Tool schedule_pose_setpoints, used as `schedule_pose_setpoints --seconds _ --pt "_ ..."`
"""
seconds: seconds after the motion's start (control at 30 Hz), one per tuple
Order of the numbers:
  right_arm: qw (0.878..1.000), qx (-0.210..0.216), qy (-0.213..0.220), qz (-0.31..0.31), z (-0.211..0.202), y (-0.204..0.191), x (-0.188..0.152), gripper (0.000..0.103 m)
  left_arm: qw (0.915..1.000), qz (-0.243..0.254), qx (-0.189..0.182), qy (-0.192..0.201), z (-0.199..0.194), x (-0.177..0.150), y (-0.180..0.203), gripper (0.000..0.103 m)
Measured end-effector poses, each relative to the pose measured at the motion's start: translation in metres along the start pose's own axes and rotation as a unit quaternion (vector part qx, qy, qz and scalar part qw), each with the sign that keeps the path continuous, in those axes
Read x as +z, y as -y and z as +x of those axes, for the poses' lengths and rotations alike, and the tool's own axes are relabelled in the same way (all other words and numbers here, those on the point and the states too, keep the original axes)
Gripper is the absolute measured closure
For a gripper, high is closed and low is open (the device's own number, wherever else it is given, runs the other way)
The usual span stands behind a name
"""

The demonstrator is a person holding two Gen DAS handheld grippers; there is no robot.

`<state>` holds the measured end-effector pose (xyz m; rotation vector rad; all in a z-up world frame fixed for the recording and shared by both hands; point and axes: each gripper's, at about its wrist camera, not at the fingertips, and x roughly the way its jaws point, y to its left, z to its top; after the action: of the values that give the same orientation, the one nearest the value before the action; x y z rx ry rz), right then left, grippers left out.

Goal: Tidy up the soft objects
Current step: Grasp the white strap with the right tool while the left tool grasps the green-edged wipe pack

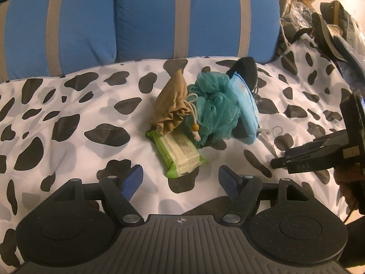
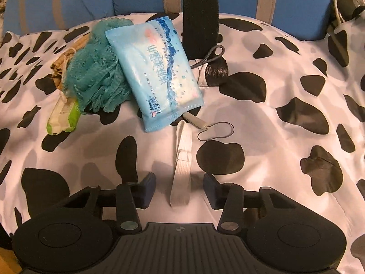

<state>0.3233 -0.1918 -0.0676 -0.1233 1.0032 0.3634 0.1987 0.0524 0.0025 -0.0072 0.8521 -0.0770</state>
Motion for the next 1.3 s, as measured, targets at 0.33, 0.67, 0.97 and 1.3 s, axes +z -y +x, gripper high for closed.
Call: schedule_pose_setpoints --seconds 0.33,0.67,0.97,1.3 --pt "1.000 0.009 0.001 -0.029 -0.002 -0.008 -0.004 0.087 1.0000 0.007 0.000 -0.002 0.002 -0.001 0.005 0.031" --pt "0.999 0.021 0.012 -0.036 -0.016 -0.014 -0.004 0.087 0.9997 0.022 0.008 -0.003 0.012 -0.007 0.011 0.031" --pt "0.999 0.034 0.022 -0.019 -0.034 -0.005 -0.006 0.087 0.9997 -0.021 0.012 -0.009 0.029 -0.003 0.008 0.031" --pt "0.997 0.069 0.046 -0.009 -0.078 0.004 -0.016 0.087 0.9958 -0.081 0.031 -0.031 0.070 0.010 0.003 0.030"
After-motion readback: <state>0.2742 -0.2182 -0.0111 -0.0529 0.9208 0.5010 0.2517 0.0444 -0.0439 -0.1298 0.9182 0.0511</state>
